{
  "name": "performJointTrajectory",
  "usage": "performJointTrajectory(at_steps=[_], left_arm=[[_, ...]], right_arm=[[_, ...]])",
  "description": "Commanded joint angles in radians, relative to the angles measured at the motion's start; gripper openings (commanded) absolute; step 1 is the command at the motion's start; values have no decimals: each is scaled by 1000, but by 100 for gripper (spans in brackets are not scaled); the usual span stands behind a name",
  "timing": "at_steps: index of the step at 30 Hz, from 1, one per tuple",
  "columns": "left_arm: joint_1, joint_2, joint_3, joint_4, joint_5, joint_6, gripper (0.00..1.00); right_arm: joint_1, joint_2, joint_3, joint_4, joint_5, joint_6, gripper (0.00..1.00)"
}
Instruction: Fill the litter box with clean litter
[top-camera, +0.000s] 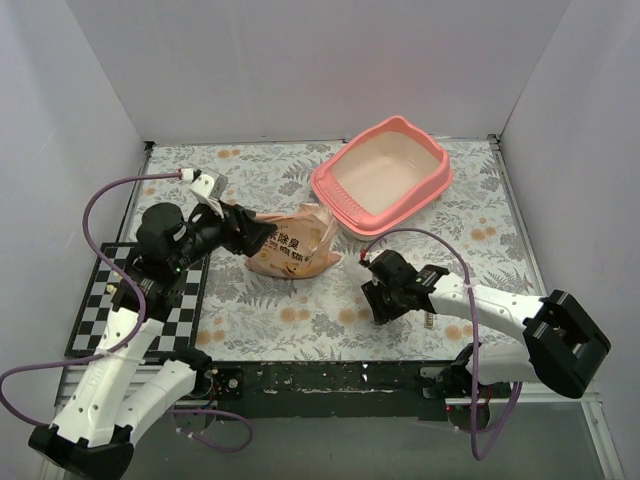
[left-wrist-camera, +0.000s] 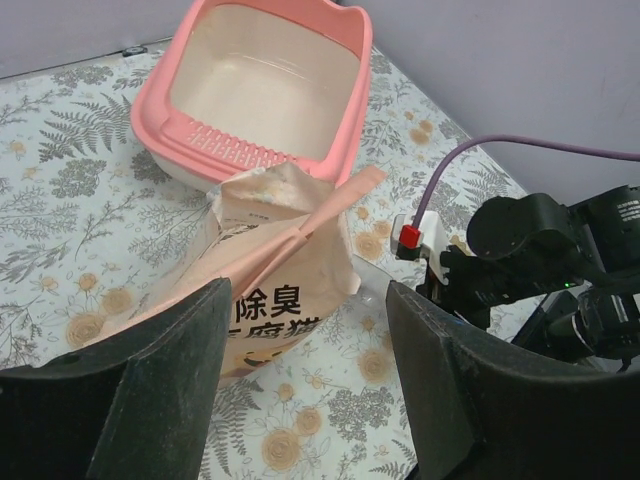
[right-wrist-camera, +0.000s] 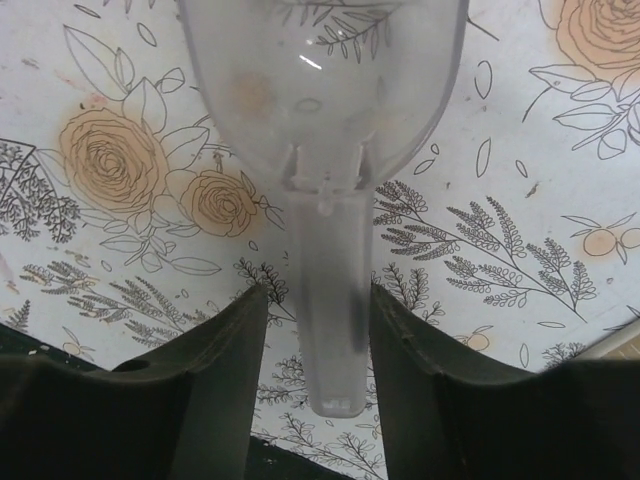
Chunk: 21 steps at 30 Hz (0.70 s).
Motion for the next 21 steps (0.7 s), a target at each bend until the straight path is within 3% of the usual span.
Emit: performJointTrajectory(at_steps=[1,3,7,11,15,21], left_arm=[[3,-20,12,-39,12,-35,64],[3,-17,21,-59,-19,-60,68],[3,-9,59,-91,7,-57,65],[3,64,154,-151,113,-61,53],[3,159,283,-237,150,-106,51],[1,354,557,-383,217,-176,47]], right_arm=[[-4,47,-2,48,27,-5,49],[-2,63,1,40,44,-1,38],[-4,59,24,1,108,21,2],[-2,-11,102,-102,176,18,1],[7,-120,243,-246,200,-26,1],[54,-232,527,-309,115,-227,1]])
